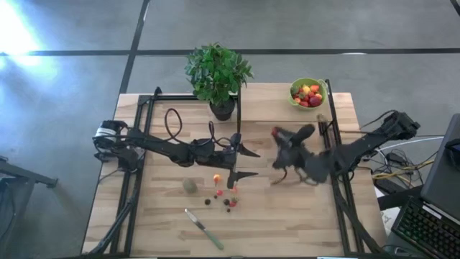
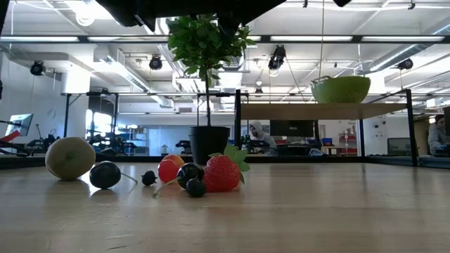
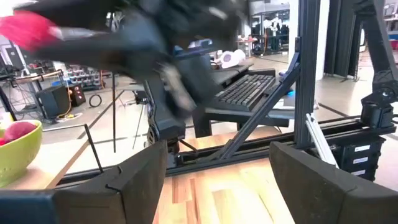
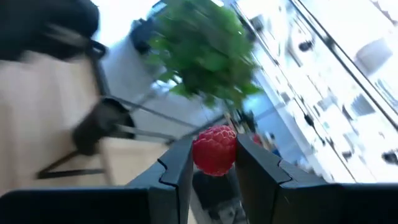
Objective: Pick & Place Fruit
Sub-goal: Put the raspberry into the green strainer bowl on the shelf
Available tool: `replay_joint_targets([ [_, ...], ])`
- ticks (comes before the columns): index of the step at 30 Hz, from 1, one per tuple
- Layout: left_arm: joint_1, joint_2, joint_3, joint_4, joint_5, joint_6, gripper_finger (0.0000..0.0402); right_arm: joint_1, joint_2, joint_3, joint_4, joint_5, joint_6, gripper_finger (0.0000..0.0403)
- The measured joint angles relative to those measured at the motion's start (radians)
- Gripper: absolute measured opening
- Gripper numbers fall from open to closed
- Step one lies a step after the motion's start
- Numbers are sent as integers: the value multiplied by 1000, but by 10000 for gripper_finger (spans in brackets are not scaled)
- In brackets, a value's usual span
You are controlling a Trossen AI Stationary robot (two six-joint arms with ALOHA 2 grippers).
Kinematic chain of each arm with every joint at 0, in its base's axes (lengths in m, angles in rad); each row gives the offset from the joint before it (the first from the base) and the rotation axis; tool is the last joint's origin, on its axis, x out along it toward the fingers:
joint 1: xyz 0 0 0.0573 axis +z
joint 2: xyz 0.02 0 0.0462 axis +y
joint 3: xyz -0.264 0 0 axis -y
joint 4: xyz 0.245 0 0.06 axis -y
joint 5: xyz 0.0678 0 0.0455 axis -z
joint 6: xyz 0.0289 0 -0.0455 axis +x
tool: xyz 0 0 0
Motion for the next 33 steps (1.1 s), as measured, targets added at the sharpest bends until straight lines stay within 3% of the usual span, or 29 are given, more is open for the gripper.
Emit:
replay_joint_targets([
  [5, 0, 0, -4, 0, 0, 0, 287, -138, -121, 0, 0, -16, -89, 95],
  [12, 0, 0, -5, -8, 0, -2, 288, -399, -272, 0, -7, -189, -89, 95],
  [18, 0, 0, -5, -24, 0, -2, 288, -635, -324, 0, -121, -352, 45, 95],
  [25, 0, 0, -5, -33, 0, -2, 288, -879, -314, 0, -400, -501, 269, 95],
  [33, 0, 0, -5, -39, 0, -2, 288, -1026, -316, 0, -548, -676, 442, 95],
])
